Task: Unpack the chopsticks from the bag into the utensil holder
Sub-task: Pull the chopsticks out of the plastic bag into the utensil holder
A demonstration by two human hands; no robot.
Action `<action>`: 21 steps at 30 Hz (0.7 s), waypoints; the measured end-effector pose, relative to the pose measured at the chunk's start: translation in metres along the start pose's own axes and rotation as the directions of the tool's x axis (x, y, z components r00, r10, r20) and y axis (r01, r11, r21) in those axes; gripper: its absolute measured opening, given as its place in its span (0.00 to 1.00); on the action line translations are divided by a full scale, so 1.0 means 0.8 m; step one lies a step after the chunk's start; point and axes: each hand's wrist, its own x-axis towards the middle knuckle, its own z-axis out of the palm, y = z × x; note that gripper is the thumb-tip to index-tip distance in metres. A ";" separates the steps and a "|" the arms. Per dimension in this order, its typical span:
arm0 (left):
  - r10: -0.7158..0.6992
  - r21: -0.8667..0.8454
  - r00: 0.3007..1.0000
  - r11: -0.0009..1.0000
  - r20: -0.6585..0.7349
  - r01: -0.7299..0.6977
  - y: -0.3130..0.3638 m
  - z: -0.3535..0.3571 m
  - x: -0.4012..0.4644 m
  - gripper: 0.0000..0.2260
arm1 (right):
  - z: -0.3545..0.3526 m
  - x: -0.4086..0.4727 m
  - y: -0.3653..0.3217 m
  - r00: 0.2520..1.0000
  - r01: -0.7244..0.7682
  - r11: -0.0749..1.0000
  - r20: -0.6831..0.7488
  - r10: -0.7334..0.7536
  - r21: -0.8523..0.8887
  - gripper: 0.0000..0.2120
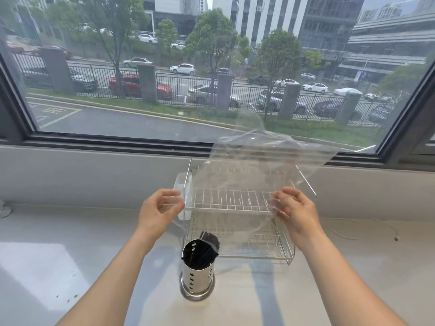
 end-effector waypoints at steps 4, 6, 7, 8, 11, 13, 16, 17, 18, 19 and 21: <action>0.000 0.023 1.000 1.000 0.020 -0.001 -0.003 0.017 -0.004 0.11 | -0.057 -0.011 0.015 0.986 -0.085 0.986 -0.130 0.104 0.143 0.09; -0.014 0.037 0.999 0.999 0.034 0.013 -0.007 0.026 -0.007 0.12 | -0.087 -0.020 0.028 0.971 -0.111 0.974 -0.186 0.148 0.196 0.10; -0.026 0.044 0.999 0.999 0.038 0.024 -0.009 0.030 -0.009 0.13 | -0.102 -0.025 0.036 0.963 -0.119 0.968 -0.213 0.167 0.221 0.10; -0.037 0.056 0.998 0.998 0.041 0.034 -0.011 0.034 -0.011 0.13 | -0.117 -0.030 0.044 0.952 -0.127 0.962 -0.244 0.186 0.241 0.10; -0.062 0.106 0.997 0.993 0.042 0.058 -0.019 0.047 -0.018 0.12 | -0.158 -0.048 0.069 0.913 -0.160 0.951 -0.327 0.244 0.263 0.09; -0.080 0.140 0.996 0.987 0.038 0.074 -0.023 0.056 -0.023 0.12 | -0.183 -0.061 0.087 0.885 -0.201 0.945 -0.366 0.288 0.258 0.08; -0.116 0.191 0.992 0.976 0.054 0.104 -0.030 0.067 -0.031 0.12 | -0.215 -0.080 0.110 0.826 -0.274 0.923 -0.426 0.369 0.270 0.04; -0.122 0.227 0.991 0.968 0.063 0.104 -0.032 0.071 -0.033 0.13 | -0.224 -0.085 0.117 0.808 -0.296 0.914 -0.438 0.394 0.277 0.05; -0.124 0.269 0.990 0.958 0.071 0.101 -0.035 0.074 -0.035 0.13 | -0.232 -0.089 0.124 0.790 -0.321 0.904 -0.447 0.420 0.283 0.07; -0.130 0.309 0.989 0.946 0.077 0.100 -0.036 0.076 -0.038 0.14 | -0.239 -0.092 0.130 0.771 -0.347 0.895 -0.458 0.443 0.280 0.08; -0.157 0.368 0.983 0.923 0.092 0.113 -0.039 0.082 -0.043 0.16 | -0.253 -0.096 0.141 0.728 -0.409 0.875 -0.485 0.484 0.260 0.09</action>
